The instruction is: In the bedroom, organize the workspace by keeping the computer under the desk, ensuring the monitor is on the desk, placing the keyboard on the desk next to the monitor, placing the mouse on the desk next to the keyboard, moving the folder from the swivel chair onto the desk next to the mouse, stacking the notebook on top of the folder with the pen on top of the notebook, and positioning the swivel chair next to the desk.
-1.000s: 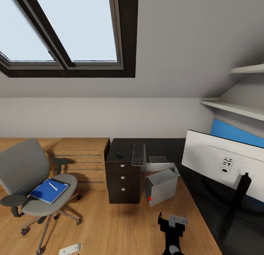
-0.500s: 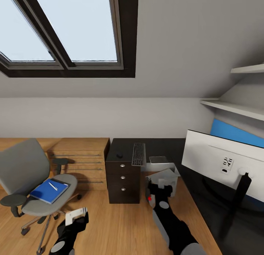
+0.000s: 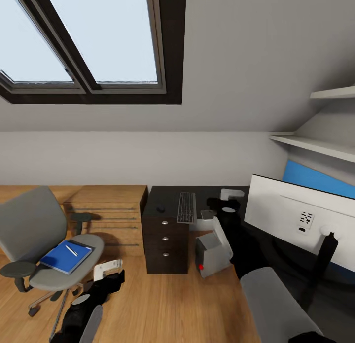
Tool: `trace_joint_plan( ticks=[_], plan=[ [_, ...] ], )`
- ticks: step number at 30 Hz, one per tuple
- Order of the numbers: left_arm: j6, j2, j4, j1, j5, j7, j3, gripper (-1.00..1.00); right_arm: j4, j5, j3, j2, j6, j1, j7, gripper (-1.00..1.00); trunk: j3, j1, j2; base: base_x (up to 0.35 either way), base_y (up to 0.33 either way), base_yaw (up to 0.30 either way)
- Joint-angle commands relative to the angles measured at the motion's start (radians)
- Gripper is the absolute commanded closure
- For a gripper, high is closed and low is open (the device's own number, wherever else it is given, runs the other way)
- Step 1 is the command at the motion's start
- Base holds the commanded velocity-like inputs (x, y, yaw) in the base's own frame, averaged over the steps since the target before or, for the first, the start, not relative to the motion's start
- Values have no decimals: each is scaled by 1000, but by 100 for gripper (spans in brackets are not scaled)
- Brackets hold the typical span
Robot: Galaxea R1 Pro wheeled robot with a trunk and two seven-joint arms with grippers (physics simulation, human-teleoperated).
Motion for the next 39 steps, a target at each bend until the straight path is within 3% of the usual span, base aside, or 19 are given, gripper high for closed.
trace_joint_plan(
  ticks=[1,4,6,8,11,13,15,18,21,24,25,30,39],
  plan=[
    [23,0,-3,-14,24,9,-1,-100,-1,-11,-9,-1,23,-26,-9,-100,-1,0,-1,0,0,0],
    [124,1,-9,-69,102,9,1,-100,3,-11,-56,-3,117,-149,-8,-100,-1,0,-1,0,0,0],
    [156,2,-10,-83,129,9,1,-100,10,-11,-69,-4,148,-194,-8,-100,-1,0,-1,0,0,0],
    [202,3,-9,-102,168,8,3,-100,42,-12,-86,-5,200,-295,-13,-100,-1,0,-1,0,0,0],
    [211,3,-8,-106,176,7,5,-100,56,-12,-91,-15,212,-337,-22,-100,-1,0,-1,0,0,0],
    [213,2,-7,-108,177,6,1,-100,73,-12,-96,-54,218,-380,-28,-100,-1,0,-1,0,0,0],
    [214,2,-7,-109,177,6,1,-100,93,-13,-99,-71,217,-397,-29,-100,-1,0,-1,0,0,0],
    [212,2,-5,-109,177,5,0,-100,208,-14,-123,-124,207,-468,-30,-100,-1,0,-1,0,0,0],
    [211,3,-5,-109,178,5,1,-100,238,-15,-133,-140,194,-485,-30,-100,-1,0,-1,0,0,0],
    [210,5,-4,-109,177,6,1,-100,262,-16,-182,-162,154,-495,-30,-100,-1,0,-1,66,0,0],
    [209,5,-4,-109,177,6,2,-100,267,-17,-216,-169,140,-497,-30,-100,-1,0,-1,191,0,0],
    [210,6,0,-109,179,7,2,-100,271,-17,-295,-172,120,-498,-31,-100,-1,0,-1,246,0,0],
    [210,6,12,-109,181,8,3,-100,252,-13,-321,-172,103,-495,-32,-100,-1,0,-1,120,0,0]
  ],
)
